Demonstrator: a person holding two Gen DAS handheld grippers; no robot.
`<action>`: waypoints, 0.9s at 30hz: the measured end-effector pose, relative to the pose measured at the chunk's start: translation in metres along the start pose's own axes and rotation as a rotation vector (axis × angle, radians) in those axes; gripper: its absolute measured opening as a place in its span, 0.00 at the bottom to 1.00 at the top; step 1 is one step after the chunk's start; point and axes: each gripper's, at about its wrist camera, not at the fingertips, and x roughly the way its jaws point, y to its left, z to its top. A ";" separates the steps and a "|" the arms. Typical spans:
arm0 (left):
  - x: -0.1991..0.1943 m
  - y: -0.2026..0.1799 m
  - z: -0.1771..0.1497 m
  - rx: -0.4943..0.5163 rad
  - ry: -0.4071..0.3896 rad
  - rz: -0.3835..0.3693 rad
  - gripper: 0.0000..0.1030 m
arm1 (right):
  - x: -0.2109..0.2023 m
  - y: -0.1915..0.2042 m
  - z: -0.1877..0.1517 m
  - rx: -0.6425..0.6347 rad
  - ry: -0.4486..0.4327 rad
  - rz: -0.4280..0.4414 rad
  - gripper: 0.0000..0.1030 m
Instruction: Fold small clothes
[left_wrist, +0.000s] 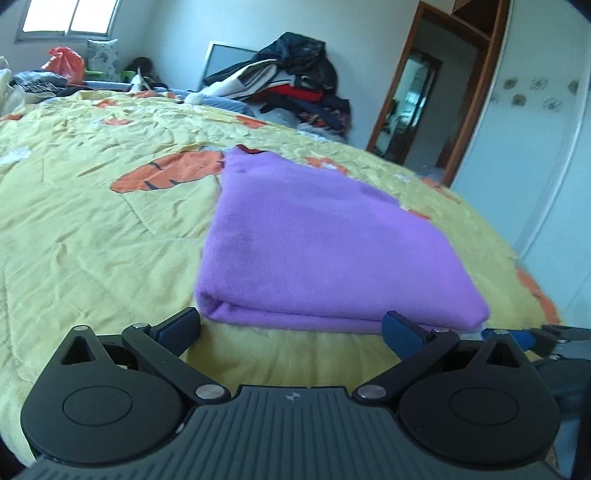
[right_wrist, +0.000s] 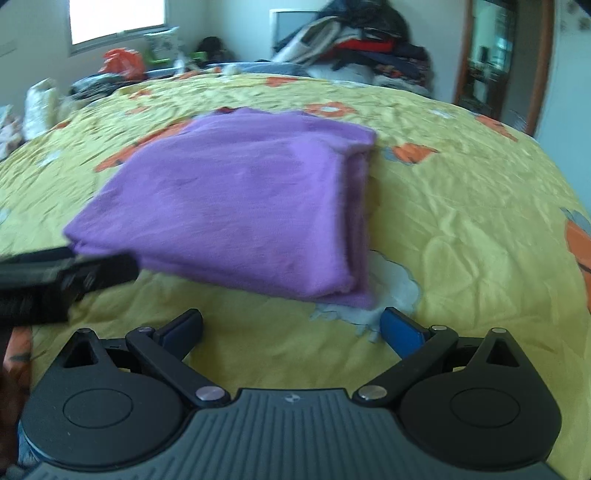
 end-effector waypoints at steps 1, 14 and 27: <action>0.002 -0.006 0.001 0.032 0.013 0.054 1.00 | 0.000 0.002 0.001 -0.012 -0.001 0.005 1.00; 0.018 -0.019 0.009 0.147 0.095 0.213 1.00 | 0.003 0.000 0.004 -0.012 0.003 0.009 1.00; 0.018 -0.018 0.008 0.146 0.103 0.204 1.00 | 0.003 -0.007 0.003 0.011 0.001 -0.004 1.00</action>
